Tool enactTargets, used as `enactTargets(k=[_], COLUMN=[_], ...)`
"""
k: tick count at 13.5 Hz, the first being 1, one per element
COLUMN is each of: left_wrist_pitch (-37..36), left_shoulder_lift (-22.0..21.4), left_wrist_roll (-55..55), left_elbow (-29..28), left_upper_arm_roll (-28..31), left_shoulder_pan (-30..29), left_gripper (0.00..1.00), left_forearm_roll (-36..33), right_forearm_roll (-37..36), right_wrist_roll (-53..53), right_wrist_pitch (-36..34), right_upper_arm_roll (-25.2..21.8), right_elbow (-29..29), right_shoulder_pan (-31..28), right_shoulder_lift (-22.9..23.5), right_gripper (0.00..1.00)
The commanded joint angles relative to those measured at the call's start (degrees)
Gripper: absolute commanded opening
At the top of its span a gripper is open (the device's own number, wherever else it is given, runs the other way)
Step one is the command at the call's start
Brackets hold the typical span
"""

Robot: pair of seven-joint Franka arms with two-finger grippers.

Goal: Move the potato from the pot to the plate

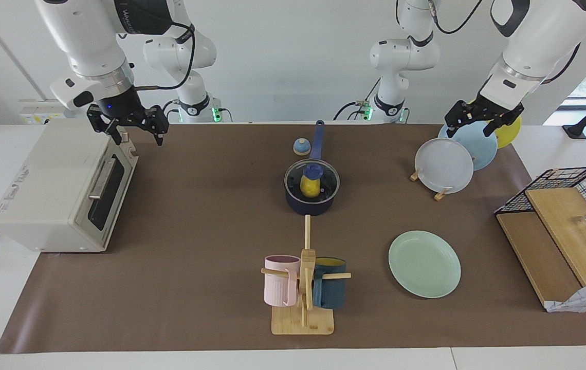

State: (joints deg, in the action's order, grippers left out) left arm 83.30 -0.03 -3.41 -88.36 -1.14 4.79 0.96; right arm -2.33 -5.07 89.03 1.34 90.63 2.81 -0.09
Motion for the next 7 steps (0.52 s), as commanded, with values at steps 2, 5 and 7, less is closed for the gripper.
enactTargets(k=[2, 5, 7], left_wrist_pitch=[-0.24, -0.24, -0.24], left_shoulder_lift=[-0.85, -0.85, -0.85], left_wrist_roll=[0.07, 0.07, 0.07], left_elbow=[-0.67, -0.67, -0.67], left_upper_arm_roll=[-0.53, -0.53, -0.53], left_shoulder_pan=[-0.66, -0.75, -0.66], left_gripper=[1.00, 1.00, 1.00], left_forearm_roll=[-1.14, -1.14, -1.14], right_forearm_roll=[0.31, 1.01, 0.84], right_wrist_roll=[1.56, 1.03, 1.03], right_wrist_pitch=[1.14, 1.50, 1.06], right_upper_arm_roll=[0.15, 0.33, 0.24], right_elbow=[0.77, 0.86, 0.86], right_shoulder_pan=[-0.43, 0.00, 1.59], right_shoulder_lift=[-0.87, -0.87, -0.96], right_gripper=[1.00, 1.00, 1.00])
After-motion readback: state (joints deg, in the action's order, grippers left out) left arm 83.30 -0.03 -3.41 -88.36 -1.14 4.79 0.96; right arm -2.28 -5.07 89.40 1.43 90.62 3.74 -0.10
